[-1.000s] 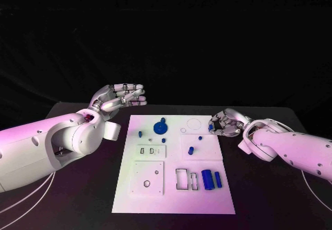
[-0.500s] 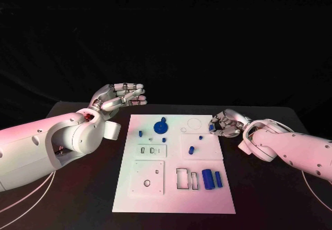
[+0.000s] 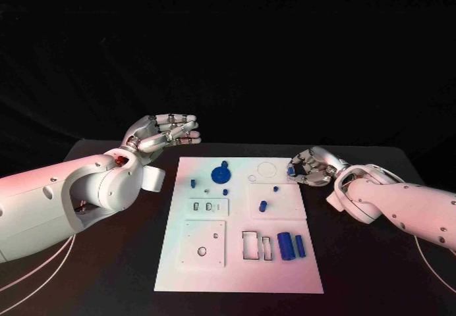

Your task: Assemble the parts on the task board

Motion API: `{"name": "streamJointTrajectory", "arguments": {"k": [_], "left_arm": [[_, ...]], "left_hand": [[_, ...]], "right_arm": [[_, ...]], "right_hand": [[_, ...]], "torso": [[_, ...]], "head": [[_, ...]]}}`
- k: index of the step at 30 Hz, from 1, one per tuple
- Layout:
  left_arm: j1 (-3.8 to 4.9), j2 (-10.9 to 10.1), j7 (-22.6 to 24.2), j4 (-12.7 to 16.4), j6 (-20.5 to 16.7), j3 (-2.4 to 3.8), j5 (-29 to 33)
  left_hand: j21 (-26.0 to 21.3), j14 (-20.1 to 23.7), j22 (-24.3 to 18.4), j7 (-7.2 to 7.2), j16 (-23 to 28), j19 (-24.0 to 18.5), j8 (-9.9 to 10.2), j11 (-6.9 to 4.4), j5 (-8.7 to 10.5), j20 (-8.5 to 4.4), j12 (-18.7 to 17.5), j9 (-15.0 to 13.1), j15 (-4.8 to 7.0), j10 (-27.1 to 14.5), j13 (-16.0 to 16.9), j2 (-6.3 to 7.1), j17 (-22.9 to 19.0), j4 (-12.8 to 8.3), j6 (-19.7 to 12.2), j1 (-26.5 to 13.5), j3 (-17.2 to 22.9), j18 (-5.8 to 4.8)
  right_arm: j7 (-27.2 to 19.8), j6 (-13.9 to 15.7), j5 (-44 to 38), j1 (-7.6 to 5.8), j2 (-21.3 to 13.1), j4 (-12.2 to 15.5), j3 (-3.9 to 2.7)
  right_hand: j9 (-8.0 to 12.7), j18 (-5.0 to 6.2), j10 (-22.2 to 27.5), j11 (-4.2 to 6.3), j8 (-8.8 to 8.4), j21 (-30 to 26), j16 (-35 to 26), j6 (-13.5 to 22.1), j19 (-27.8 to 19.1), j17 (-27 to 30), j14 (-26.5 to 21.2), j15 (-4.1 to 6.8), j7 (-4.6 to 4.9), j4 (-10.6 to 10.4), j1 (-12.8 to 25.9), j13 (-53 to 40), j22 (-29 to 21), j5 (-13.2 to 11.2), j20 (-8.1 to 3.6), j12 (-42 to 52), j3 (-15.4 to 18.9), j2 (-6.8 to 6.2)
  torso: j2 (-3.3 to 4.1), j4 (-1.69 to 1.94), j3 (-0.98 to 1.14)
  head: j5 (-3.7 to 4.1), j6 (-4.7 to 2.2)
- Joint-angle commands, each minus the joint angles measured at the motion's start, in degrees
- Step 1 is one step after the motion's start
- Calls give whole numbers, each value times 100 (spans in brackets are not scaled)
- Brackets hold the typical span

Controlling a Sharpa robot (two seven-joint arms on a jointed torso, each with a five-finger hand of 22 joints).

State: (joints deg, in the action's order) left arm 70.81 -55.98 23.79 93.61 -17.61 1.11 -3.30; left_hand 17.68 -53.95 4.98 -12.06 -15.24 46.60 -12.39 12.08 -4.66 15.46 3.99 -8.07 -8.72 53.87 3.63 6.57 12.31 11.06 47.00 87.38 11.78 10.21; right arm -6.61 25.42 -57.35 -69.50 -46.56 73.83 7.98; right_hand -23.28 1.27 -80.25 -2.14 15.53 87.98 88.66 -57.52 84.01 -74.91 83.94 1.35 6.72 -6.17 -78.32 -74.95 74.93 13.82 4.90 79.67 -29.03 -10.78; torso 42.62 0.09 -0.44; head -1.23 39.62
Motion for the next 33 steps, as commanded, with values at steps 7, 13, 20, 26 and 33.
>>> {"name": "streamJointTrajectory", "arguments": {"k": [7, 13, 20, 26, 33], "left_arm": [[3, 29, 35, -57, 96, 3, 11], [3, 71, 16, -151, 103, 2, 11], [3, 143, -2, -230, 130, -4, 11], [3, 188, -17, -272, 144, -6, 11], [3, 210, -28, -283, 152, -6, 11]], "left_hand": [[-38, -15, -5, -307, 31, 53, 28, -5, 25, 3, -17, 7, -40, -46, 8, -27, 5, -7, -38, -13, 38, 31], [-38, -15, -5, -307, 31, 53, 28, -5, 25, 3, -17, 7, -40, -46, 8, -27, 5, -7, -38, -13, 38, 31], [-41, -16, -9, -307, 39, 55, 30, -4, 27, 3, -18, 8, -41, -49, 8, -25, 8, -10, -39, -17, 41, 31], [-42, -16, -11, -306, 41, 55, 31, -4, 27, 4, -17, 8, -42, -49, 8, -24, 9, -11, -39, -19, 41, 31], [-42, -16, -11, -306, 41, 55, 31, -4, 27, 4, -17, 8, -42, -49, 8, -24, 9, -11, -39, -19, 41, 31]], "right_arm": [[763, 532, -207, -150, -74, 940, -18], [1532, 551, -530, -172, 260, 1441, -9], [2156, 459, -959, -121, 842, 1669, 28], [2453, 411, -1241, -39, 1213, 1629, 63], [2651, 340, -1512, 107, 1549, 1476, 88]], "right_hand": [[-100, -76, -2, 3, 84, 49, 29, 23, 482, -1122, 521, 38, 9, 118, -37, -128, 1368, 103, -41, -28, -166, 146], [-104, -65, 19, -4, 90, 14, 16, 50, 457, -1074, 510, 33, 16, 131, -7, -98, 1337, 95, -40, -56, -187, 153], [-105, -62, 21, -7, 92, 3, 5, 60, 449, -1039, 502, 32, 18, 138, 5, -95, 1327, 92, -39, -60, -192, 149], [-108, -59, 18, -8, 96, -7, 1, 63, 441, -1024, 499, 31, 20, 142, 18, -99, 1318, 90, -39, -58, -193, 144], [-112, -57, 13, -10, 107, -13, -3, 68, 437, -1010, 496, 29, 20, 149, 47, -104, 1314, 86, -37, -56, -195, 132]], "torso": [[-37, -14, -19], [-73, -12, -31], [-116, 8, -70], [-134, 15, -88], [-122, 9, -91]], "head": [[-31, 27], [-86, 92], [-100, 148], [-135, 166], [-176, 178]]}}
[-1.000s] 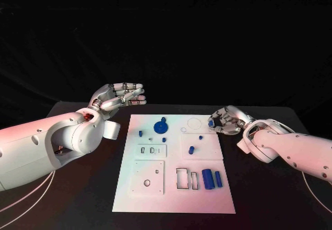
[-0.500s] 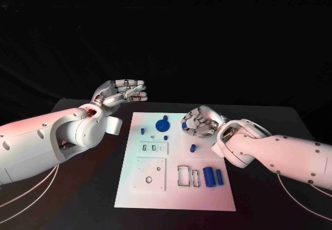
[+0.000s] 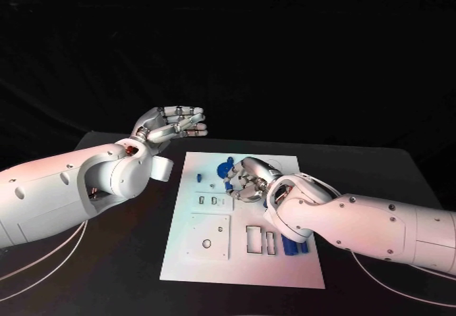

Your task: Assemble the parts on the task board

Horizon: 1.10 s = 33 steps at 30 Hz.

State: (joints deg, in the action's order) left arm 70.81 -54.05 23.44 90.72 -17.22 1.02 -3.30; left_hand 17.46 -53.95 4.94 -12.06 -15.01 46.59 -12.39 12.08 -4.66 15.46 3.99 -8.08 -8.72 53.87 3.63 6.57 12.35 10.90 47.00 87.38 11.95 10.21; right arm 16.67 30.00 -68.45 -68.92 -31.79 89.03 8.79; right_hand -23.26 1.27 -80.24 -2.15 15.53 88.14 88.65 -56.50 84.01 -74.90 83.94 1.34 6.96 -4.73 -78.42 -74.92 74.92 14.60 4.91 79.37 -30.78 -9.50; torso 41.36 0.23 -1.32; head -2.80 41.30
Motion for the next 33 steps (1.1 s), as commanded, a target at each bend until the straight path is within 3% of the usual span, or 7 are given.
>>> {"name": "streamJointTrajectory", "arguments": {"k": [1, 7, 12, 33], "left_arm": [[3, 18, 5, 7, 114, 3, 11], [3, 29, -2, 9, 122, 2, 11], [3, 27, -7, 14, 124, 2, 11], [4, 14, -30, 29, 153, 2, 11]], "left_hand": [[-20, -16, -6, -306, 18, 55, 31, -4, 27, 4, -17, 8, -42, -49, 8, -24, 5, 5, -39, -19, 25, 31], [-20, -16, -6, -306, 18, 55, 31, -4, 27, 4, -17, 8, -42, -49, 8, -24, 5, 5, -39, -19, 25, 31], [-22, -14, -10, -305, 25, 56, 31, -4, 29, 4, -16, 8, -42, -48, 8, -21, 7, 4, -38, -24, 25, 31], [-22, -14, -10, -305, 25, 56, 31, -4, 29, 4, -16, 8, -42, -48, 8, -21, 7, 4, -38, -24, 25, 31]], "right_arm": [[340, -127, -430, 70, 104, -58, 9], [433, -218, -611, 184, 262, -112, 15], [455, -279, -741, 246, 351, -134, 18], [528, -368, -1084, 326, 459, -247, 30]], "right_hand": [[-115, -57, 13, -9, 107, -28, -3, -34, 437, -1010, 496, 30, -4, 6, 57, -106, 1315, 8, -38, -25, -21, 4], [-119, -55, 5, -9, 117, -34, -7, -28, 433, -1000, 494, 29, -5, 19, 88, -116, 1310, 6, -37, -19, -22, -18], [-124, -56, -2, -7, 128, -32, -6, -23, 435, -1006, 495, 30, -6, 35, 119, -124, 1313, 6, -37, -14, -25, -43], [-132, -57, -13, -5, 158, -31, -8, -6, 438, -1002, 495, 33, -9, 96, 198, -143, 1316, 6, -38, -4, -38, -139]], "torso": [[6, -3, -2], [10, 13, 7], [11, -2, 5], [6, 1, 7]], "head": [[-26, 9], [-50, 23], [-73, 37], [-78, 85]]}}
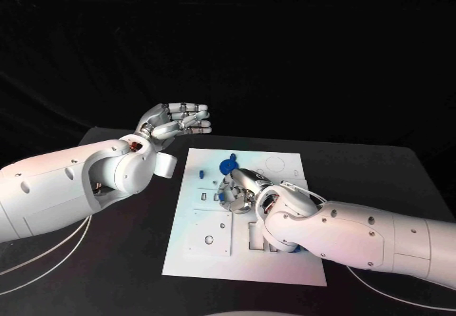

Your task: Assemble the parts on the task board

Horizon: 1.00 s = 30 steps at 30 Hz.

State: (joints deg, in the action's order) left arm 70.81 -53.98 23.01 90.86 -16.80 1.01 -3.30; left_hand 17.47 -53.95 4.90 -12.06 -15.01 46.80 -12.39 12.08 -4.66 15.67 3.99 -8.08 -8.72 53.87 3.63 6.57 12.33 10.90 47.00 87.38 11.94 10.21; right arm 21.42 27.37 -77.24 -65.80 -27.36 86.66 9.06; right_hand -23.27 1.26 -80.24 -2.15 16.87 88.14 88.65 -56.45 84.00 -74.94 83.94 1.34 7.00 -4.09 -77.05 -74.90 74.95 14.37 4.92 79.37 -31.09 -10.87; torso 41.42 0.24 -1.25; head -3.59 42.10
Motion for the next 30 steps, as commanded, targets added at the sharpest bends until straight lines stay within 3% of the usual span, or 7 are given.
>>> {"name": "streamJointTrajectory", "arguments": {"k": [1, 6, 7, 8, 12, 30], "left_arm": [[4, 6, 13, 15, 112, 4, 11], [4, 3, 10, 13, 116, 4, 11], [4, 2, 10, 13, 116, 4, 11], [4, 1, 10, 13, 117, 4, 11], [4, -3, 8, 14, 117, 4, 10], [4, -8, -1, 7, 124, 4, 8]], "left_hand": [[-22, -14, -5, -305, 25, 35, 31, -4, 29, -17, -16, 8, -42, -48, 8, -21, 9, 4, -38, -24, 25, 32], [-22, -14, -5, -305, 25, 35, 31, -4, 29, -17, -16, 8, -42, -48, 8, -21, 9, 4, -38, -24, 25, 32], [-22, -14, -5, -305, 25, 35, 31, -4, 29, -17, -16, 8, -42, -48, 8, -21, 9, 4, -38, -24, 25, 32], [-22, -14, -5, -305, 25, 35, 31, -4, 29, -17, -16, 8, -42, -48, 8, -21, 9, 4, -38, -24, 25, 32], [-22, -14, -5, -305, 25, 35, 31, -4, 29, -17, -16, 8, -42, -48, 8, -21, 9, 4, -38, -24, 25, 32], [-27, -14, -13, -304, 39, 38, 34, -4, 30, -16, -17, 9, -43, -51, 8, -17, 15, 1, -40, -35, 27, 32]], "right_arm": [[52, -104, -210, 16, 20, -14, 3], [50, -90, -246, 22, 35, -33, 4], [52, -87, -252, 22, 37, -38, 4], [55, -83, -260, 23, 39, -43, 4], [68, -66, -295, 24, 42, -56, 4], [84, -39, -367, 26, 42, -65, 4]], "right_hand": [[-130, -56, -14, -5, 24, -31, -8, -11, 438, -998, 495, 33, -13, 31, 62, -145, 1312, 29, -38, -4, -7, -2], [-124, -54, 35, -11, 23, -39, -9, 27, 434, -998, 496, 31, -3, 71, 102, -87, 1307, 31, -38, -54, -25, -67], [-123, -54, 36, -15, 24, -39, -9, 35, 434, -999, 496, 25, 1, 56, 145, -85, 1307, -24, -35, -57, -15, -78], [-120, -53, 36, -22, 32, -44, -12, 61, 431, -991, 495, 17, 1, -28, 304, -79, 1304, -363, -26, -61, 29, -71], [-113, -52, 42, -25, 42, -49, -13, 93, 430, -992, 495, 16, 6, -28, 354, -76, 1302, -536, -24, -67, 40, -94], [-97, -48, 68, -38, 30, -64, -17, 152, 420, -982, 493, 9, 22, -20, 388, -49, 1290, -611, -20, -93, 58, -142]], "torso": [[-1, -1, 0], [-2, 4, -1], [-3, 4, -2], [-3, 4, -2], [1, 1, -3], [-1, -1, 0]], "head": [[0, 4], [4, 6], [4, 6], [4, 6], [0, 7], [11, 4]]}}
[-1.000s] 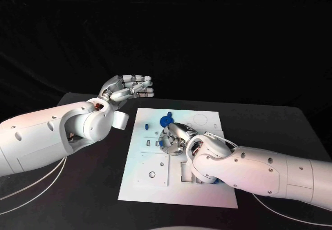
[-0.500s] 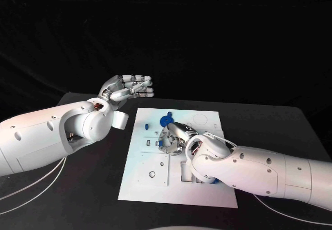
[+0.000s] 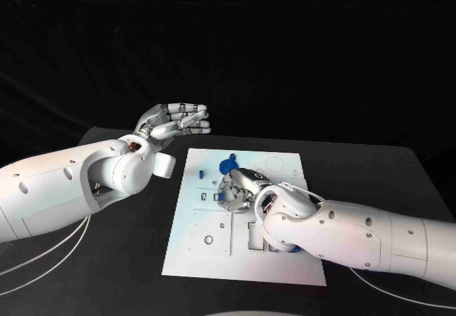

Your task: Assemble the parts on the task board

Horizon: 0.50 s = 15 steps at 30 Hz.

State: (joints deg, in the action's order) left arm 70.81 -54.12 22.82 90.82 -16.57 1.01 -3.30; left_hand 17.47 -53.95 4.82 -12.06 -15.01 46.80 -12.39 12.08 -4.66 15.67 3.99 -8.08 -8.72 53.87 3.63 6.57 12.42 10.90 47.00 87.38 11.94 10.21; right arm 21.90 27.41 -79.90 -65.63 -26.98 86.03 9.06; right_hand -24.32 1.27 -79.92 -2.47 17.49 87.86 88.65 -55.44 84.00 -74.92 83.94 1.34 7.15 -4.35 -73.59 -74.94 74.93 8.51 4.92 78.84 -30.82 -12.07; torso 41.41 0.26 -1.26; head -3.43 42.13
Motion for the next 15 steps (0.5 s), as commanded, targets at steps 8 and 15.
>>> {"name": "streamJointTrajectory", "arguments": {"k": [8, 15], "left_arm": [[3, 5, 13, 8, 104, 4, 6], [3, 6, 5, 3, 111, 3, 4]], "left_hand": [[-27, -15, -5, -304, 39, 38, 34, -4, 30, -16, -17, 9, -43, -51, 8, -17, 5, 1, -39, -35, 27, 32], [-27, -15, -5, -304, 39, 38, 34, -4, 30, -16, -17, 9, -43, -51, 8, -17, 5, 1, -39, -35, 27, 32]], "right_arm": [[14, -32, -102, 9, -1, -3, 4], [-18, 3, -102, 9, 2, -4, 4]], "right_hand": [[55, -37, 130, -57, -93, -76, -27, 209, 394, -955, 486, -32, 67, 14, 102, 48, 1261, -49, 9, -126, 90, -139], [87, -31, 191, -97, -126, -100, -32, 325, 380, -942, 482, -68, 106, 3, 167, 98, 1245, 9, 44, -171, 232, -254]], "torso": [[-1, 0, 1], [-1, 2, 1]], "head": [[2, 2], [9, 4]]}}
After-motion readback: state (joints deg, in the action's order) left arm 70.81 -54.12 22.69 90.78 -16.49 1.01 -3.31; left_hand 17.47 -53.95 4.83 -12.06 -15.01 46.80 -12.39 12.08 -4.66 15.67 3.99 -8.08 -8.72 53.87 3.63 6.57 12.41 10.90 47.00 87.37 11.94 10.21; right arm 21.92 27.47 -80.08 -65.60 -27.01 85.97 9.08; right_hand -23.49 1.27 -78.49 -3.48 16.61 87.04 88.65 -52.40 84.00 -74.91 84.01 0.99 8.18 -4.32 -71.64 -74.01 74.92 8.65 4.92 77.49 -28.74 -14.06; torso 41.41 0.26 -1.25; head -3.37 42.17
